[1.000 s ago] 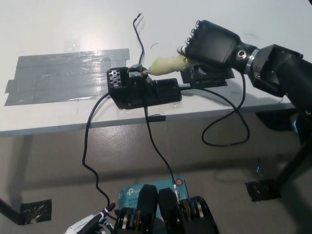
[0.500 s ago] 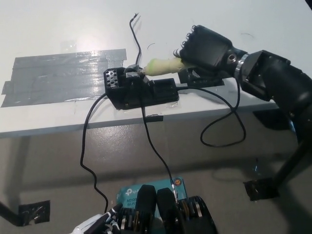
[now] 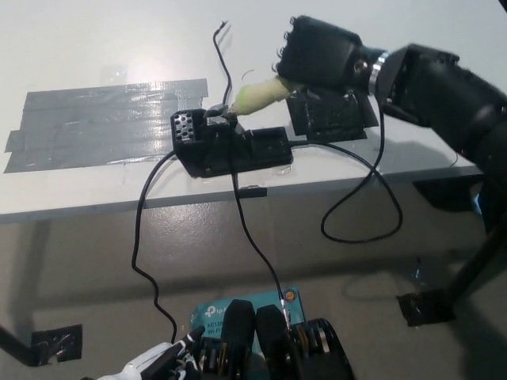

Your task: The robot uses its right hand to grab and lift the soldering gun kept on the middle of the table and puts it in its base

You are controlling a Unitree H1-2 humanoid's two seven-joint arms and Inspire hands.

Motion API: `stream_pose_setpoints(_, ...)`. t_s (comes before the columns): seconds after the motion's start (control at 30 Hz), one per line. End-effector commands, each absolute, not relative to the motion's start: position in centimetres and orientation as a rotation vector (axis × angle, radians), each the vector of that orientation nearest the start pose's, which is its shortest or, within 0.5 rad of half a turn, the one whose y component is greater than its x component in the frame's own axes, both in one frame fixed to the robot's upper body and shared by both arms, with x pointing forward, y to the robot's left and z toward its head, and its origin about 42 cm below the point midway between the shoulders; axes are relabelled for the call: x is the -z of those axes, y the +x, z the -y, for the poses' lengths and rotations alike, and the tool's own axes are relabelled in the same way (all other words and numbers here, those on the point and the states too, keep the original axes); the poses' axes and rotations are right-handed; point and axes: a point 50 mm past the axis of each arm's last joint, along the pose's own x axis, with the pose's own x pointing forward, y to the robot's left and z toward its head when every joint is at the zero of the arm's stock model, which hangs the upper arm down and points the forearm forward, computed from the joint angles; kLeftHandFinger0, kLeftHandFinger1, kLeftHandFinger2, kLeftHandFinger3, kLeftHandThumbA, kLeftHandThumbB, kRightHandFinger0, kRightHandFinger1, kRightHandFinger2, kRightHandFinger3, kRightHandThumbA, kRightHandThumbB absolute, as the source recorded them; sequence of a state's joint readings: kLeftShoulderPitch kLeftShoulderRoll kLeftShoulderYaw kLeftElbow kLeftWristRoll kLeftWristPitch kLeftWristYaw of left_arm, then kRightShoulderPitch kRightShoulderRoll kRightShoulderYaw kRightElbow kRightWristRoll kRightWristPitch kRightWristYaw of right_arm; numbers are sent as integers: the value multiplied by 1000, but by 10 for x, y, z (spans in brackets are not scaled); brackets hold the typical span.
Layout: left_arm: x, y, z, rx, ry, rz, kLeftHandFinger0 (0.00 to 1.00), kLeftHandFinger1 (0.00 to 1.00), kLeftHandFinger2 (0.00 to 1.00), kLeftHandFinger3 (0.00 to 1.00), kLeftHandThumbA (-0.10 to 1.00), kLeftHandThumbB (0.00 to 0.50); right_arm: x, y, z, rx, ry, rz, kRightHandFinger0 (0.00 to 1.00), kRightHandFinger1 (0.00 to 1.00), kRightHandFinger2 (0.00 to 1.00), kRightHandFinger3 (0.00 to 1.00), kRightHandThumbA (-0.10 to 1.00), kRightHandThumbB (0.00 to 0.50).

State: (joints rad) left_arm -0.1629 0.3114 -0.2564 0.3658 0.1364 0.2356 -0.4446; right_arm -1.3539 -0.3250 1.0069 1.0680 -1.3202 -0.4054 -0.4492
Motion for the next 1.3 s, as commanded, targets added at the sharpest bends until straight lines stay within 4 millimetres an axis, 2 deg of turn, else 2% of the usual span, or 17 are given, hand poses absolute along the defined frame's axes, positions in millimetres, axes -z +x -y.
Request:
stream_pose_setpoints(0.0,-37,318,-255,565,464,-541,0,0,84,290,1000,500,-412,573,115,-420,-2335,1215,0,0,296,682,-44,293)
stream_pose_setpoints(0.13,-37,319,-254,544,466,-549,0,0,58,245,1000,500,-404,569,110,-440,-2177,1306,0,0,282,265,-100,235)
stream_pose_setpoints(0.23,-35,318,-252,542,458,-540,0,0,41,258,1000,500,-389,568,99,-500,-2093,1177,39,136,528,346,-100,181)
stream_pose_setpoints(0.33,-36,320,-249,547,471,-544,0,0,43,262,1000,500,-382,568,91,-505,-2064,1157,0,16,376,558,-100,211)
stream_pose_setpoints(0.37,-38,320,-248,565,478,-533,0,0,42,250,1000,500,-371,565,86,-466,-1997,1257,0,1,243,523,-80,306)
stream_pose_setpoints(0.47,-39,320,-247,557,476,-531,0,0,39,240,1000,500,-366,566,82,-509,-1976,1150,0,17,363,569,-83,272)
stream_pose_setpoints(0.5,-40,319,-246,555,474,-533,0,0,61,239,1000,500,-355,564,79,-505,-1977,1170,0,14,444,320,-99,215)
stream_pose_setpoints(0.63,-37,317,-242,581,475,-536,0,0,93,290,1000,500,-338,563,80,-580,-1997,1102,138,221,611,354,-99,210)
stream_pose_setpoints(0.8,-35,318,-243,596,487,-528,0,0,93,281,1000,500,-336,561,78,-540,-1987,1148,0,2,423,368,-100,232)
stream_pose_setpoints(1.0,-35,316,-246,623,494,-527,0,0,134,330,1000,500,-333,563,81,-521,-1956,1110,0,47,621,187,-100,198)
stream_pose_setpoints(1.03,-35,316,-246,621,495,-529,0,0,132,322,1000,500,-333,563,81,-522,-1959,1096,0,115,726,504,-100,191)
stream_pose_setpoints(1.07,-35,316,-246,620,495,-530,0,0,131,320,1000,500,-333,564,81,-523,-1960,1090,0,126,746,604,-100,184)
stream_pose_setpoints(1.1,-34,316,-247,619,498,-529,0,0,145,309,1000,500,-336,565,81,-524,-1990,1040,335,430,976,1000,195,220)
stream_pose_setpoints(1.13,-34,315,-248,620,498,-530,0,0,153,305,1000,500,-336,565,80,-523,-2004,1035,379,445,896,1000,297,237)
stream_pose_setpoints(1.17,-35,314,-248,588,490,-541,0,0,126,281,1000,500,-338,565,77,-508,-2029,1027,811,1000,1000,1000,672,444)
stream_pose_setpoints(1.2,-34,314,-248,598,493,-546,0,0,124,299,1000,500,-340,564,72,-473,-2068,1011,1000,1000,1000,1000,742,493)
stream_pose_setpoints(1.27,-34,316,-249,606,490,-544,0,0,102,310,1000,500,-343,562,63,-442,-2084,1003,1000,1000,1000,1000,829,500)
